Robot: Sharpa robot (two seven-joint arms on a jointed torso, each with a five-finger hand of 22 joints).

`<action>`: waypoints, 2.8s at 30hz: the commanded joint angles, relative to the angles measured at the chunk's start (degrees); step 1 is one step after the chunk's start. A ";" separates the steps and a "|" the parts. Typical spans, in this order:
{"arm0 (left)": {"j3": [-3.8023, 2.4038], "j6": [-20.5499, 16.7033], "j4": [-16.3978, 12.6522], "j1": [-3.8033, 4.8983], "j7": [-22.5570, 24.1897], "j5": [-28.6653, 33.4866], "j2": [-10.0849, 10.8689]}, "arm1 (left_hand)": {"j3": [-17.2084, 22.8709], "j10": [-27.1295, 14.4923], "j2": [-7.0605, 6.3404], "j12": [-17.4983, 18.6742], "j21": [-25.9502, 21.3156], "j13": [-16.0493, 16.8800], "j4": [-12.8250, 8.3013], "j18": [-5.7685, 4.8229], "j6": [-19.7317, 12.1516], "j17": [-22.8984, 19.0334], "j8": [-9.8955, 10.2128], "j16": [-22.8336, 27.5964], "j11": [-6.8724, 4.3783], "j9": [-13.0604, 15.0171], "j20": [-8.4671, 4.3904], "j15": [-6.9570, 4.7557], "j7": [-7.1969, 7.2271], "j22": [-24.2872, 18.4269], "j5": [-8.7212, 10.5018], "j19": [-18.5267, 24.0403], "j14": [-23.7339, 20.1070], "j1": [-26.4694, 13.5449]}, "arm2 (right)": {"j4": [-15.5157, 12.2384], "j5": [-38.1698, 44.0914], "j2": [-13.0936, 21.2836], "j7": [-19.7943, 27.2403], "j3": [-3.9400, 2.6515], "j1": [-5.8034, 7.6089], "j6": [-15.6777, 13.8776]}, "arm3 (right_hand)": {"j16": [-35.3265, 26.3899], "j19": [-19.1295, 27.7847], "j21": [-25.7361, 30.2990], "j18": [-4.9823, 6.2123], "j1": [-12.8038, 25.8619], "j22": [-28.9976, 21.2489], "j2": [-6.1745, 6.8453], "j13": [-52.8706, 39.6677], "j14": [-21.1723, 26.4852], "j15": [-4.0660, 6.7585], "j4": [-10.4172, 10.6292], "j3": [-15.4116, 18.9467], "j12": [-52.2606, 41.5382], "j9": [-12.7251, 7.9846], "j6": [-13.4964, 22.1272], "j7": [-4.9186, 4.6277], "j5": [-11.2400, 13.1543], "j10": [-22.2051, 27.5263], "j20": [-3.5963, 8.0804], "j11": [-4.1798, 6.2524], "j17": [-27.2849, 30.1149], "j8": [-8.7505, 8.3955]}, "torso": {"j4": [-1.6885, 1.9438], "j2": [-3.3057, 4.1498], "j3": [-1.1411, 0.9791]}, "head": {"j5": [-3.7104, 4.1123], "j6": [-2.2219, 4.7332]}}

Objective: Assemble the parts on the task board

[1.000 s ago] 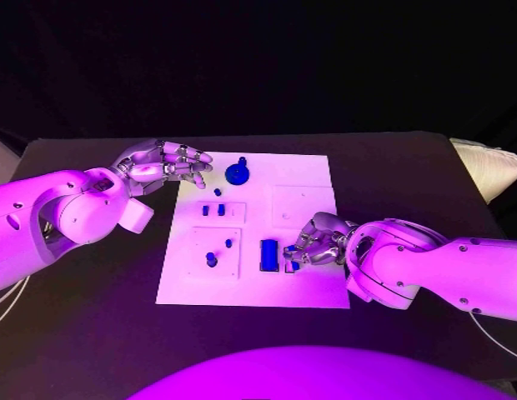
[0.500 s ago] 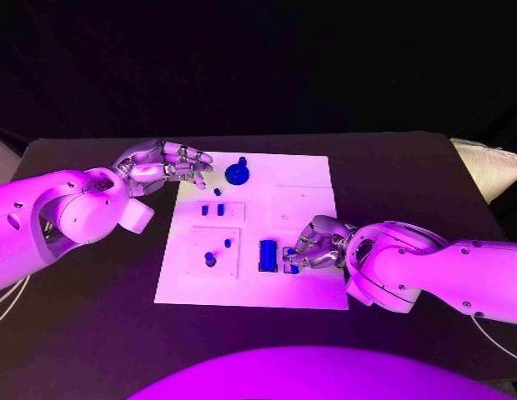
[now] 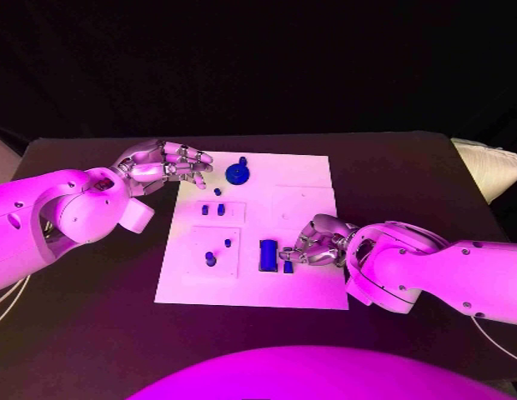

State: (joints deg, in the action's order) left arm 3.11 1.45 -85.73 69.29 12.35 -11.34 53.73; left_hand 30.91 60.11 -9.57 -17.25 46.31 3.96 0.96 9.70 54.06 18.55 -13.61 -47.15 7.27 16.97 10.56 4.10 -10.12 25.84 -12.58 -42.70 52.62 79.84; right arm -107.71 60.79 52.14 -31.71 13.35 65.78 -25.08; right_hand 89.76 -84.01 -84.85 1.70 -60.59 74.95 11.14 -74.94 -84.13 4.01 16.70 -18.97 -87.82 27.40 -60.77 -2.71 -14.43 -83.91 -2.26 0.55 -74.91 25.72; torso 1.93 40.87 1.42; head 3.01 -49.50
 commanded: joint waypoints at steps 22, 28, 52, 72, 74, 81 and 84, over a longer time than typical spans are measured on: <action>-0.02 0.95 0.05 -0.01 0.14 0.25 -0.11 | -0.07 0.23 0.32 0.33 -0.18 0.06 0.25 0.64 -0.02 0.05 0.30 0.38 0.19 0.07 0.01 0.33 -0.40 -0.05 -0.03 -0.26 -0.22 -0.40 | -0.52 0.19 1.98 2.74 0.01 -0.18 5.42 | 0.24 -4.53 0.71 -0.60 -7.54 13.58 1.13 -13.87 -5.87 0.39 -2.99 1.39 0.35 -0.55 0.86 -0.46 7.81 -4.94 0.54 0.38 -15.09 0.51 | -0.09 0.01 -0.04 | -0.05 -0.13; -0.01 1.12 0.15 -0.01 0.01 0.19 -0.26 | -0.03 0.22 0.34 0.42 -0.39 0.07 0.34 0.66 -0.05 0.10 0.32 0.40 0.17 0.09 0.03 0.32 -0.38 -0.17 -0.04 -0.32 -0.27 -0.39 | -0.61 0.08 2.09 3.07 0.02 -0.26 5.31 | 0.24 -4.57 0.55 -0.63 -7.55 13.62 0.85 -13.92 -5.87 0.34 -2.20 2.29 0.25 -0.72 0.76 -0.53 9.09 -4.99 0.49 0.32 -15.09 0.57 | -0.02 0.03 -0.09 | 0.06 -0.11; 0.04 1.23 0.27 -0.02 -0.11 0.12 -0.36 | -0.03 0.22 0.34 0.42 -0.39 0.07 0.34 0.66 -0.05 0.10 0.32 0.40 0.17 0.09 0.03 0.32 -0.38 -0.17 -0.04 -0.32 -0.27 -0.39 | 1.17 2.41 0.77 1.92 0.00 -0.75 2.62 | 0.24 -4.75 -0.16 -0.76 -9.94 13.80 -2.41 -14.14 -5.87 0.54 -0.99 2.03 -0.18 -1.09 0.43 -0.17 9.67 -5.20 0.61 0.61 -15.09 0.97 | 0.06 -0.01 0.01 | 0.20 -0.21; 0.06 1.30 0.33 -0.03 -0.20 0.12 -0.40 | 0.01 0.25 0.39 0.50 -0.55 0.08 0.41 0.68 -0.04 0.16 0.33 0.40 0.16 0.12 0.04 0.32 -0.36 -0.28 -0.04 -0.42 -0.29 -0.33 | 2.14 3.16 0.48 2.39 -0.02 -0.74 2.52 | 0.24 -4.85 -0.53 -0.82 -9.32 13.89 -2.88 -14.27 -5.87 0.63 -0.30 2.22 -0.44 -1.10 0.20 -0.11 10.52 -5.33 0.72 0.68 -15.09 1.34 | 0.03 -0.02 0.01 | 0.18 -0.37; 0.06 1.31 0.33 -0.03 -0.21 0.12 -0.41 | 0.01 0.25 0.39 0.50 -0.55 0.08 0.41 0.68 -0.04 0.16 0.33 0.40 0.16 0.12 0.04 0.32 -0.36 -0.28 -0.04 -0.42 -0.29 -0.33 | 2.34 3.35 0.47 2.28 -0.02 -0.73 3.78 | 0.24 -4.83 -0.46 -0.81 -9.39 13.87 -2.64 -14.24 -5.87 0.63 -0.43 2.45 -0.37 -1.11 0.26 -0.09 11.24 -5.30 0.72 0.69 -15.09 1.41 | 0.01 -0.04 0.04 | 0.17 -0.48; 0.07 1.32 0.34 -0.03 -0.22 0.11 -0.42 | 0.01 0.25 0.39 0.50 -0.55 0.08 0.41 0.68 -0.04 0.16 0.33 0.40 0.16 0.12 0.04 0.32 -0.36 -0.28 -0.04 -0.42 -0.29 -0.33 | 3.18 4.83 0.01 2.23 -0.01 -0.75 7.73 | 0.24 -4.76 -0.23 -0.77 -11.18 13.81 -1.13 -14.11 -5.87 0.67 -1.33 3.27 -0.07 -1.04 0.50 -0.03 11.65 -5.17 0.80 0.75 -15.09 1.64 | 0.03 -0.04 0.01 | 0.13 -0.50; 0.08 1.30 0.34 -0.04 -0.22 0.11 -0.41 | 0.01 0.25 0.39 0.50 -0.55 0.08 0.41 0.68 -0.04 0.16 0.33 0.40 0.16 0.12 0.04 0.32 -0.36 -0.28 -0.04 -0.42 -0.29 -0.33 | 3.58 5.75 -0.24 2.32 -0.01 -0.85 8.00 | 0.24 -4.75 -0.23 -0.77 -11.85 13.81 -0.89 -14.06 -5.87 0.68 -1.54 3.44 0.04 -1.04 0.53 -0.01 11.65 -5.12 0.82 0.77 -15.09 1.70 | 0.04 -0.03 0.00 | 0.10 -0.50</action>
State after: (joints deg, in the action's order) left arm 3.21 1.80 -85.30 69.27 11.84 -11.38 53.43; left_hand 30.92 60.11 -9.57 -17.02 45.87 3.98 0.96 9.70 54.06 18.66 -13.61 -46.92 7.27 17.04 10.55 4.31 -10.12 25.61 -12.58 -42.69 52.41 79.84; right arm -104.60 64.34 51.86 -28.49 13.00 65.33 -20.74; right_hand 89.76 -84.01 -85.30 1.70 -72.32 74.94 10.49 -74.94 -83.91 4.22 15.26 -15.50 -88.03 26.47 -60.40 -3.06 -3.02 -83.94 -1.86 0.93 -74.92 27.31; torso 1.96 40.83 1.44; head 3.15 -50.00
